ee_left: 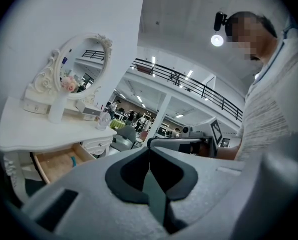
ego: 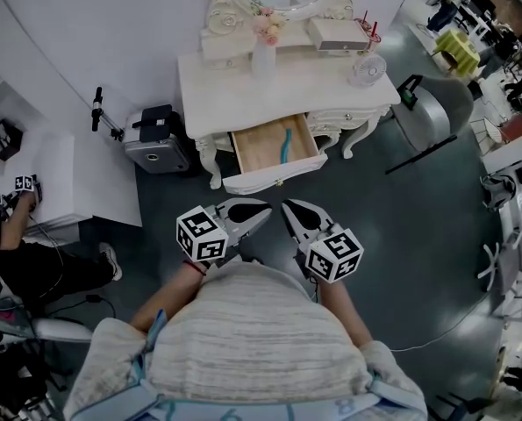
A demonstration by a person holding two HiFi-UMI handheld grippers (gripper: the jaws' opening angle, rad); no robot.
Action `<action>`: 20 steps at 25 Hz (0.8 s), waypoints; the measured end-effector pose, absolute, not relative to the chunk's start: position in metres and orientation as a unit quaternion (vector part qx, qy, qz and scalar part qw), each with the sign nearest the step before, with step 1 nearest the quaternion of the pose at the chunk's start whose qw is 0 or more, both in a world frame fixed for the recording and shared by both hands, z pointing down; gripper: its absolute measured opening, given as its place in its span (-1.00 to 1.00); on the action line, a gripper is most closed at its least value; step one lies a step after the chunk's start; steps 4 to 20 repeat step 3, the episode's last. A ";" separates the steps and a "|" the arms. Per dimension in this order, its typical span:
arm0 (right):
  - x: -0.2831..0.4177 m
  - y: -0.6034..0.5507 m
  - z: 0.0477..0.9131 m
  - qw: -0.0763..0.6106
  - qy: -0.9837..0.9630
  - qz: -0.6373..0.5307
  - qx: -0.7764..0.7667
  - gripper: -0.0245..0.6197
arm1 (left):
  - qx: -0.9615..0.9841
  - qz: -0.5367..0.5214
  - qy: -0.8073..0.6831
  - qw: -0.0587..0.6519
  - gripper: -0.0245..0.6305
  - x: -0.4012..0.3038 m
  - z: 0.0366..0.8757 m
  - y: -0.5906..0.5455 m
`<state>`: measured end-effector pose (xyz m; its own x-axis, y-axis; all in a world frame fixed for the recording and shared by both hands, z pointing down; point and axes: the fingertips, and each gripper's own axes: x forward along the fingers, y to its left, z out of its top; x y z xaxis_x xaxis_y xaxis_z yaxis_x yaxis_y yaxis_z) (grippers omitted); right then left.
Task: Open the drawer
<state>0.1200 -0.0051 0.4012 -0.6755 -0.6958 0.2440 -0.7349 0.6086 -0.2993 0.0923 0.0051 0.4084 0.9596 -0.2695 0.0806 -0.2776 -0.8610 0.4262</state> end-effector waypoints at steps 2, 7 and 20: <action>0.119 -0.005 0.399 0.050 -0.896 0.189 0.399 -0.90 | 0.964 0.007 -0.144 0.222 -0.88 0.091 0.407 0.005; 0.118 -0.004 0.398 0.050 -0.896 0.188 0.398 -0.90 | 0.964 0.006 -0.145 0.222 -0.88 0.090 0.406 0.005; 0.118 -0.004 0.398 0.050 -0.896 0.188 0.398 -0.90 | 0.964 0.006 -0.145 0.222 -0.88 0.090 0.406 0.005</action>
